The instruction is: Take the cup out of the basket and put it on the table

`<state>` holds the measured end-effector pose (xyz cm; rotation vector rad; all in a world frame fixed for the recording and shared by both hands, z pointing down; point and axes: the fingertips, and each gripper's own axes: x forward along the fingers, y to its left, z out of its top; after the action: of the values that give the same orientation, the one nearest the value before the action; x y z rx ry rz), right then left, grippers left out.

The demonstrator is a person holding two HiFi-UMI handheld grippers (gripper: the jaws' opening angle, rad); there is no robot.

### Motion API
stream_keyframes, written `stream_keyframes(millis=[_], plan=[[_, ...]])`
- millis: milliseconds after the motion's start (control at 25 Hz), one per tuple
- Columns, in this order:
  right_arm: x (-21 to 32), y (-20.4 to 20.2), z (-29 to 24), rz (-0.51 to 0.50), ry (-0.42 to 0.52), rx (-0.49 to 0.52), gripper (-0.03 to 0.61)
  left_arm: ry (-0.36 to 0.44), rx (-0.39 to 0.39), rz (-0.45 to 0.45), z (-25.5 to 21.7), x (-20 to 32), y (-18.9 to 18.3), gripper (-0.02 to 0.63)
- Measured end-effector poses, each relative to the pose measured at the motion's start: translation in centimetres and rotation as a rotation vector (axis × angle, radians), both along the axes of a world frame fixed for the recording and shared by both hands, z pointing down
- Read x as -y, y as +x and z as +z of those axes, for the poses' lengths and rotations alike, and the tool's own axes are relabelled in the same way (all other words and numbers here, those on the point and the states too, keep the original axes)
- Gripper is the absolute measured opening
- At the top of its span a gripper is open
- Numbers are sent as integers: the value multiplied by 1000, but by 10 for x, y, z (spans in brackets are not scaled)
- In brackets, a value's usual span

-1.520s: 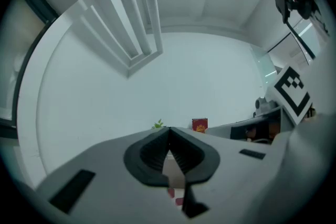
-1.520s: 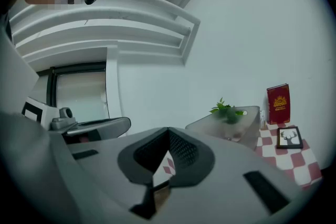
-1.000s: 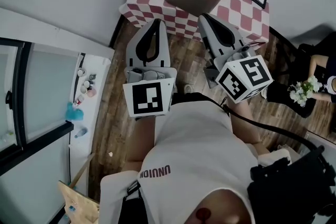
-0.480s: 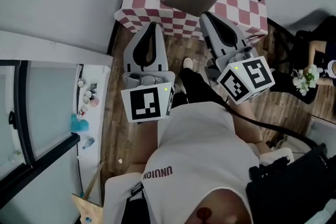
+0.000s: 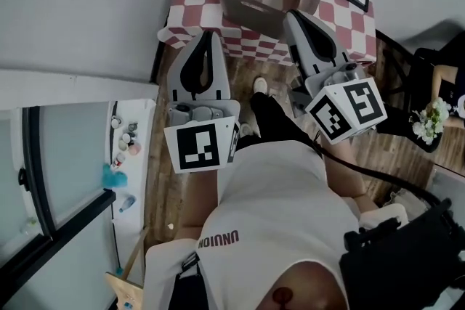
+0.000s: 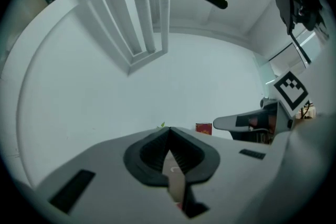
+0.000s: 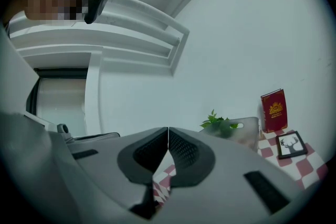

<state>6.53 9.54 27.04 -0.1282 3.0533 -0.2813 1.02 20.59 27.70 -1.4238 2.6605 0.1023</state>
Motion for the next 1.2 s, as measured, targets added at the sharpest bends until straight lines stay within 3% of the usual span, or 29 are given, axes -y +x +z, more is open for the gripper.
stream_keyframes(millis=[680,1200], plan=[[109,-91,-34,-37,-55,3,18,2,34,-47,-39,91,-94,11],[176,-146,-34,-18,-86,-47,18,12,-18,-10,-62,143,-156,11]])
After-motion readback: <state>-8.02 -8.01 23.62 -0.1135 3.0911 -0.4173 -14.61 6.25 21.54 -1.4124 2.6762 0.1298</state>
